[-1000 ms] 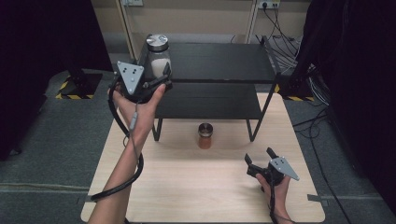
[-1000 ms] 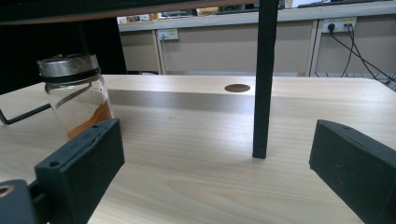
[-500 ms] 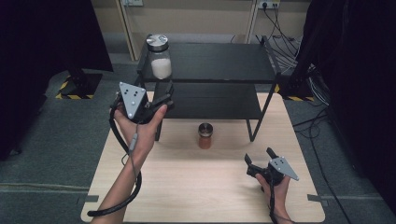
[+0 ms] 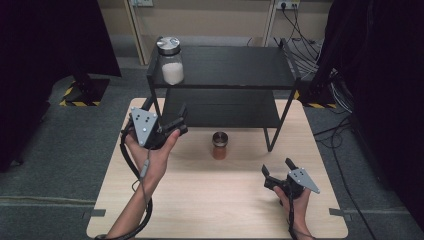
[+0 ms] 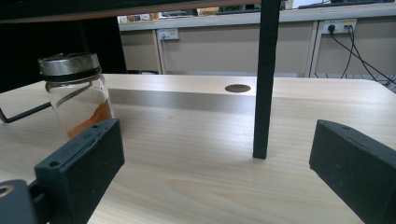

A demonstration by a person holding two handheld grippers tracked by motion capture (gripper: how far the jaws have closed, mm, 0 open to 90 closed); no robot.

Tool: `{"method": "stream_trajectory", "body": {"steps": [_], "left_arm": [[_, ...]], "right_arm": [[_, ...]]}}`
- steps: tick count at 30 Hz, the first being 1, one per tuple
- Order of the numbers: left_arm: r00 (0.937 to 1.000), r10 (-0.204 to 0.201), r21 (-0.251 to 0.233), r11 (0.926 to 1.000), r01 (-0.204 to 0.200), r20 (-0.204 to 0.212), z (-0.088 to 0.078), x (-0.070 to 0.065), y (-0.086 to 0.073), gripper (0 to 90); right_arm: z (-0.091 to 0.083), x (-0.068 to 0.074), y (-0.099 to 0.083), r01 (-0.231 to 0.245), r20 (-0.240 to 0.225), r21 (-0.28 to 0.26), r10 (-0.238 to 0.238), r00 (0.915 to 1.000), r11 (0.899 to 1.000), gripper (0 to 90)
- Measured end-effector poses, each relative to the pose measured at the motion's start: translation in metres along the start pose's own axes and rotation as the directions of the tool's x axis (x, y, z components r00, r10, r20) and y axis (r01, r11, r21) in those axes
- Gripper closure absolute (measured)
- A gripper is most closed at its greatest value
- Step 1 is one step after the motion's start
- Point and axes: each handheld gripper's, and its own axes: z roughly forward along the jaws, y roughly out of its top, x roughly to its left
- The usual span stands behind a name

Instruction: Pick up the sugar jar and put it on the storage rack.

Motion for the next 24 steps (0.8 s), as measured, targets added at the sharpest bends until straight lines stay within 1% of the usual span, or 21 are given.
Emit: {"method": "stream_trajectory", "body": {"steps": [6,9,14,19,24], "left_arm": [[1.0000,-0.007,0.003,1.0000,0.007,0.004,-0.012,-0.001,-0.017,6.1],[0.9996,-0.020,0.020,0.9996,0.020,0.020,-0.017,-0.001,-0.027,6.0],[0.9989,-0.041,0.033,0.9986,0.040,0.024,-0.025,-0.001,-0.044,6.0],[0.9990,-0.042,0.048,0.9980,0.041,0.015,-0.029,0.000,-0.055,6.0],[0.9991,-0.038,0.073,0.9967,0.037,0.019,-0.030,0.001,-0.064,6.0]], "right_arm": [[0.000,0.000,0.000,0.000,-0.001,0.000,0.000,1.0000,1.000,3.3],[0.000,0.000,0.000,0.001,-0.001,0.000,-0.001,1.0000,1.000,3.3],[0.000,0.000,0.000,0.001,-0.001,-0.001,-0.001,1.0000,1.000,3.4],[0.000,0.000,0.000,0.001,0.000,0.000,-0.001,1.0000,1.000,3.3],[0.000,0.000,0.000,0.001,0.000,-0.001,-0.001,1.0000,1.000,3.3]]}}
